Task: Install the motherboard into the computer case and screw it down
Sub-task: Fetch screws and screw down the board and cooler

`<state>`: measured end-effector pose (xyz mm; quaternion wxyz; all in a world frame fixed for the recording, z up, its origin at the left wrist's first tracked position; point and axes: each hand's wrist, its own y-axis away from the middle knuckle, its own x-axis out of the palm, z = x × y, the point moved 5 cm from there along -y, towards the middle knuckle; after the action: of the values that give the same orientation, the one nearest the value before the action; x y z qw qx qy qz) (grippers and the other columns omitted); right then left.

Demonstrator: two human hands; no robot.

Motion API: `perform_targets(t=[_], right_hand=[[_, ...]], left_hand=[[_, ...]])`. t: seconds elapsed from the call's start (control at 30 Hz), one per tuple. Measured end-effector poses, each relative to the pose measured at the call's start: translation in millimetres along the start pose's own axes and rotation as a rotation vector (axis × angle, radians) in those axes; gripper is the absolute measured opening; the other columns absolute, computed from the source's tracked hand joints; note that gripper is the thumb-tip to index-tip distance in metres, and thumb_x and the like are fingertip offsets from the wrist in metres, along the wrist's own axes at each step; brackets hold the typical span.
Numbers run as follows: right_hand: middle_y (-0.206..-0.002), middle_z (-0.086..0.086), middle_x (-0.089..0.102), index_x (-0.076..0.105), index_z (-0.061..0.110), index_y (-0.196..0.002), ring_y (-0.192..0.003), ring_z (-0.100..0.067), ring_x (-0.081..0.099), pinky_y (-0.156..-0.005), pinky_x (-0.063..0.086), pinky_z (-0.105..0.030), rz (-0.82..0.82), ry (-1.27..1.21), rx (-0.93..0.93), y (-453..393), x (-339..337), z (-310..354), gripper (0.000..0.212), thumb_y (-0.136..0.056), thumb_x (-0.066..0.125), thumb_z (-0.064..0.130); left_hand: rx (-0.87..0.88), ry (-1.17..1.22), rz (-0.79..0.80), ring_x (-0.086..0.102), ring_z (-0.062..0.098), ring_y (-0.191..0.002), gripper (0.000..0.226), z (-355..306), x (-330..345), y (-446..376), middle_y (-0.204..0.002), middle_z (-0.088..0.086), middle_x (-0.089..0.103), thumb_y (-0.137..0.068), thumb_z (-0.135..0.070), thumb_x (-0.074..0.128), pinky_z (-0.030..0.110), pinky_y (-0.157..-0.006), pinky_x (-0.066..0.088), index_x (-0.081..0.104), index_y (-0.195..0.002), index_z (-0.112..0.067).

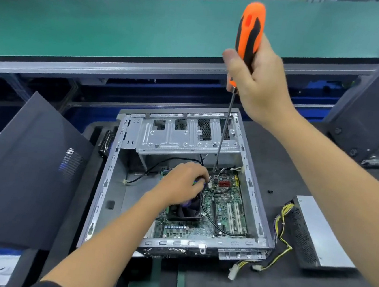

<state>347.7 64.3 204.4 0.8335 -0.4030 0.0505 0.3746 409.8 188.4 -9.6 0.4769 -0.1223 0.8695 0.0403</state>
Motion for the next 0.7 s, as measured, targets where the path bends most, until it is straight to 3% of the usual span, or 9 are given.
perform_targets(t=[0.07, 0.13, 0.2, 0.27, 0.33, 0.43, 0.57, 0.7], right_hand=[[-0.064, -0.008, 0.045, 0.036, 0.02, -0.083, -0.053, -0.018, 0.053, -0.053, 0.043, -0.024, -0.064, 0.005, -0.022, -6, -21, 5, 0.02, -0.101, 0.046, 0.023], [-0.062, 0.007, 0.039, 0.036, 0.02, -0.083, -0.05, -0.017, 0.049, -0.051, 0.041, -0.025, -0.168, 0.008, -0.038, -15, -48, 7, 0.02, -0.101, 0.045, 0.024], [-0.061, 0.012, 0.037, 0.039, 0.017, -0.085, -0.048, -0.013, 0.045, -0.049, 0.04, -0.027, -0.268, 0.027, -0.021, -23, -75, 2, 0.019, -0.1, 0.044, 0.026], [-0.062, 0.012, 0.036, 0.039, 0.017, -0.084, -0.05, -0.013, 0.042, -0.051, 0.041, -0.032, -0.291, 0.071, 0.069, -29, -91, -13, 0.021, -0.099, 0.044, 0.03], [-0.065, 0.01, 0.037, 0.037, 0.022, -0.077, -0.058, -0.018, 0.045, -0.058, 0.043, -0.04, -0.235, 0.155, 0.242, -28, -95, -40, 0.025, -0.097, 0.045, 0.036], [-0.067, 0.0, 0.046, 0.041, 0.02, -0.077, -0.064, -0.024, 0.054, -0.061, 0.043, -0.034, -0.052, 0.258, 0.518, -11, -85, -94, 0.029, -0.095, 0.046, 0.042], [-0.065, -0.004, 0.048, 0.043, 0.015, -0.072, -0.058, -0.022, 0.046, -0.058, 0.033, -0.031, 0.17, 0.297, 0.741, 35, -57, -159, 0.035, -0.096, 0.045, 0.04], [-0.08, -0.004, 0.05, 0.046, 0.007, -0.1, -0.078, -0.024, 0.047, -0.054, 0.031, -0.03, 0.321, 0.248, 0.936, 77, -33, -210, 0.032, -0.1, 0.041, 0.039]], left_hand=[[-0.021, 0.091, -0.056, 0.056, 0.001, -0.076, 0.017, -8, -6, -4, -0.085, -0.014, 0.063, -0.089, -0.015, 0.051, 0.024, -0.069, 0.044, 0.068, -0.091, -0.02], [-0.014, 0.194, -0.108, 0.056, 0.004, -0.062, 0.017, -25, -17, -11, -0.075, -0.014, 0.064, -0.088, -0.016, 0.052, 0.022, -0.057, 0.041, 0.068, -0.087, -0.023], [0.003, 0.323, -0.193, 0.056, 0.011, -0.056, 0.019, -48, -30, -25, -0.068, -0.009, 0.065, -0.087, -0.018, 0.051, 0.026, -0.053, 0.045, 0.065, -0.083, -0.031], [0.002, 0.443, -0.287, 0.057, 0.02, -0.056, 0.023, -69, -42, -44, -0.065, -0.003, 0.063, -0.087, -0.017, 0.05, 0.031, -0.052, 0.046, 0.061, -0.08, -0.037], [0.011, 0.474, -0.336, 0.054, 0.02, -0.055, 0.021, -90, -46, -65, -0.066, 0.001, 0.063, -0.088, -0.015, 0.05, 0.03, -0.052, 0.045, 0.062, -0.082, -0.031], [0.022, 0.342, -0.323, 0.053, 0.009, -0.058, 0.014, -117, -42, -95, -0.067, -0.006, 0.061, -0.085, -0.014, 0.05, 0.027, -0.057, 0.044, 0.061, -0.086, -0.022], [-0.054, 0.123, -0.219, 0.057, 0.03, -0.079, 0.013, -124, -19, -130, -0.079, 0.008, 0.064, -0.08, -0.009, 0.049, 0.039, -0.069, 0.048, 0.061, -0.085, -0.006], [-0.131, -0.29, -0.045, 0.054, 0.034, -0.092, 0.01, -111, 16, -144, -0.09, 0.017, 0.063, -0.082, -0.014, 0.05, 0.038, -0.076, 0.036, 0.058, -0.086, -0.008]])
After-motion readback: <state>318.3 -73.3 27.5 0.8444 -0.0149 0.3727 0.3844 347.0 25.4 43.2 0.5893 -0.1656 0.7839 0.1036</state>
